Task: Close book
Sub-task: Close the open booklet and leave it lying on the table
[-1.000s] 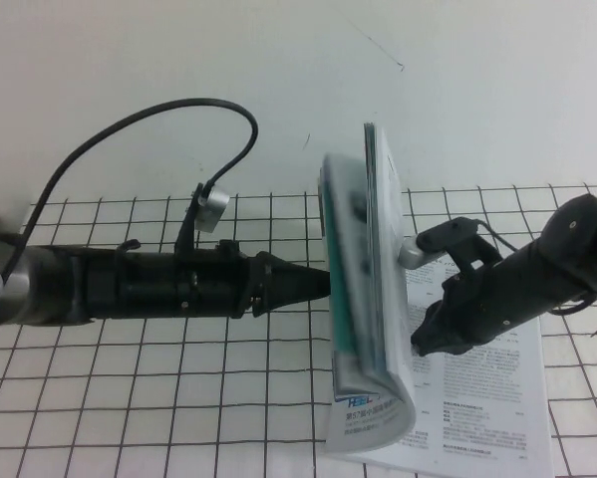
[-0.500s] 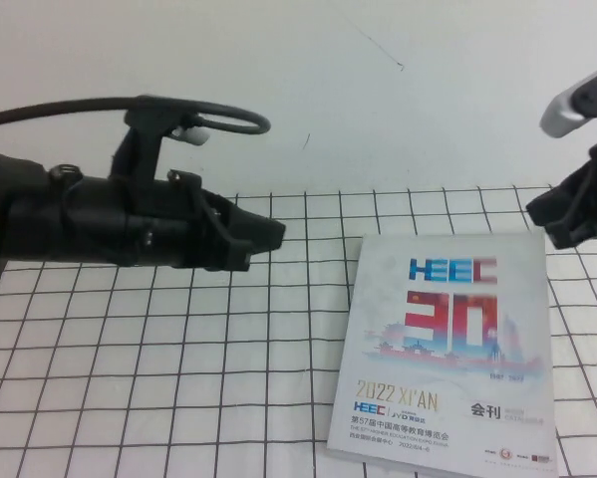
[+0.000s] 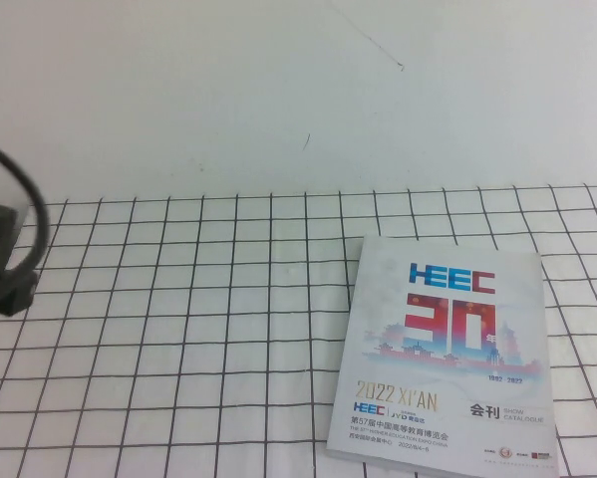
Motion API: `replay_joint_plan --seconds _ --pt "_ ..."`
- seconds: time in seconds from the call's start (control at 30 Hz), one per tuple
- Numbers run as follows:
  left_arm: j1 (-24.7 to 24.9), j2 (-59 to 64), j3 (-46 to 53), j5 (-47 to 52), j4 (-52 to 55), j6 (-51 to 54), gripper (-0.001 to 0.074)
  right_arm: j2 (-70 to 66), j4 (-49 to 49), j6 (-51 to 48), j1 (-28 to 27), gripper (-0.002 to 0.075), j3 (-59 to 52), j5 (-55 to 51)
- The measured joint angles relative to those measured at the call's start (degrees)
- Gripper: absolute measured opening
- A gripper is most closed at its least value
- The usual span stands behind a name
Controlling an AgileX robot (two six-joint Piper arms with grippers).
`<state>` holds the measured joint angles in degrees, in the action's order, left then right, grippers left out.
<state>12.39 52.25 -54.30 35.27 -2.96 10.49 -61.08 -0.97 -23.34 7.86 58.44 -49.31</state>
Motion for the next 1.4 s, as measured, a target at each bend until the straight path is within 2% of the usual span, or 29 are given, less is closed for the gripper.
replay_joint_plan --seconds 0.13,0.33,0.6,0.83,1.4 --pt "0.0 -10.4 8.7 -5.1 4.4 -7.4 -0.0004 9.0 -1.2 2.7 0.0 -0.0003 -7.7 5.0" --pt "0.0 -28.8 25.3 -17.4 3.6 -9.6 -0.0004 22.7 -1.2 3.4 0.0 -0.0003 -22.0 13.1" --pt "0.0 -41.7 38.7 -22.0 3.6 -9.8 -0.0004 37.5 -0.5 6.3 0.0 -0.0003 -33.5 12.7" --pt "0.0 -43.5 41.4 -22.0 3.6 -9.8 -0.0004 40.3 1.0 6.7 0.0 -0.0003 -34.7 5.1" --pt "0.0 -43.8 42.1 -21.3 3.6 -9.8 -0.0004 40.5 1.0 6.9 0.0 -0.0003 -34.7 4.2"
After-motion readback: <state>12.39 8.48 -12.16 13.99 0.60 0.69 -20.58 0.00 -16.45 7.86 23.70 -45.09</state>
